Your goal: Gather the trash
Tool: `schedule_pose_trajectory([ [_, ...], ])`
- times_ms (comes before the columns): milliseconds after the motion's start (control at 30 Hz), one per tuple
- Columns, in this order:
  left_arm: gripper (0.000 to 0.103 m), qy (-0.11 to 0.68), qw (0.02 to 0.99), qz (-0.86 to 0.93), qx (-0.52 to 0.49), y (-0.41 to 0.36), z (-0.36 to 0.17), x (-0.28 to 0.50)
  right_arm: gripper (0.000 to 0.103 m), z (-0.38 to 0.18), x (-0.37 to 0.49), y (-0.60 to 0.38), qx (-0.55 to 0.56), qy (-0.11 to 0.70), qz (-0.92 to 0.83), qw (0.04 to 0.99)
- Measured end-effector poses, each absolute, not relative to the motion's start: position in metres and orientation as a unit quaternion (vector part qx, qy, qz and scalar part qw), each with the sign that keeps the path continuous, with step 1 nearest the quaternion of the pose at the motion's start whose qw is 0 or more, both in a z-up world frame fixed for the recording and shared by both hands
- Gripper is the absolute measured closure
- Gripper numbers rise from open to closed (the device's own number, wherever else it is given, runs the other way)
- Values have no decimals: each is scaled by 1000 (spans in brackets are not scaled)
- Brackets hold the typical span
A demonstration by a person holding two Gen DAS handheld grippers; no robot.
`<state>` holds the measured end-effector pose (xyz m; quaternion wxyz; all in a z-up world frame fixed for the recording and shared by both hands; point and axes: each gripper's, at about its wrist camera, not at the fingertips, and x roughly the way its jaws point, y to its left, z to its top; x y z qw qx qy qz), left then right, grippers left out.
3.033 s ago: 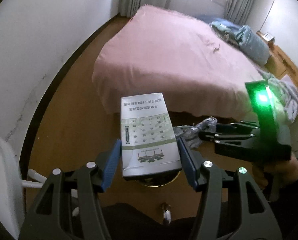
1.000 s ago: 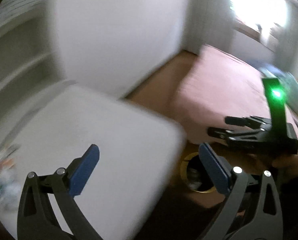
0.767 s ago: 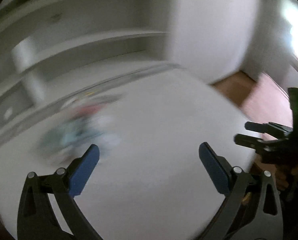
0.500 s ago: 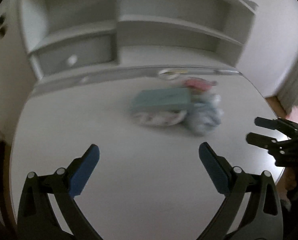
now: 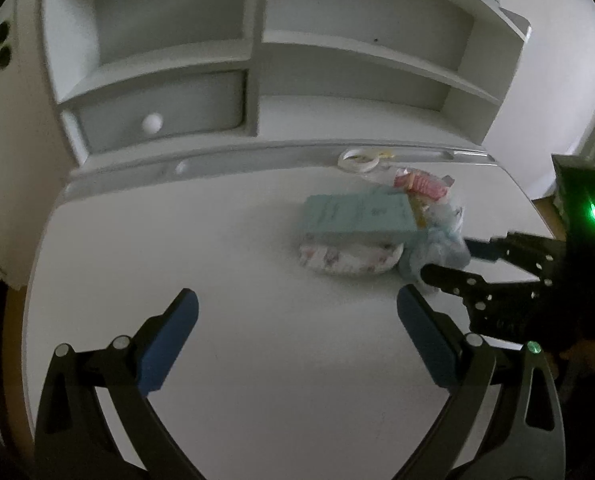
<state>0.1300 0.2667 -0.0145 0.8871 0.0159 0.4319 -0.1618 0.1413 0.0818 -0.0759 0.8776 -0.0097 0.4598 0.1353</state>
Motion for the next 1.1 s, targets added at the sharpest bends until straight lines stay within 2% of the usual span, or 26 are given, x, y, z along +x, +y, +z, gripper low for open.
schedule_pose_trajectory([
  [33, 7, 429, 888, -166, 20, 261, -14, 134, 78, -74, 137, 77, -4, 459, 138, 878],
  [133, 7, 427, 885, -182, 37, 245, -13, 143, 83, -70, 119, 62, 7, 459, 142, 877],
  [600, 7, 426, 868, -198, 161, 168, -32, 163, 83, -70, 67, 8, 46, 462, 123, 877],
  [700, 14, 417, 873, -186, 172, 168, -31, 166, 83, -70, 66, 7, 48, 461, 123, 878],
  [800, 27, 420, 870, -187, 175, 169, -32, 174, 83, -69, 64, 8, 48, 460, 125, 878],
  [867, 44, 422, 868, -191, 179, 169, -31, 179, 83, -69, 63, 8, 49, 460, 126, 878],
  [1033, 60, 418, 863, -192, 210, 169, -29, 191, 83, -69, 65, 8, 50, 460, 126, 878],
  [1100, 60, 423, 858, -197, 212, 173, -28, 199, 83, -69, 65, 8, 50, 460, 127, 877],
])
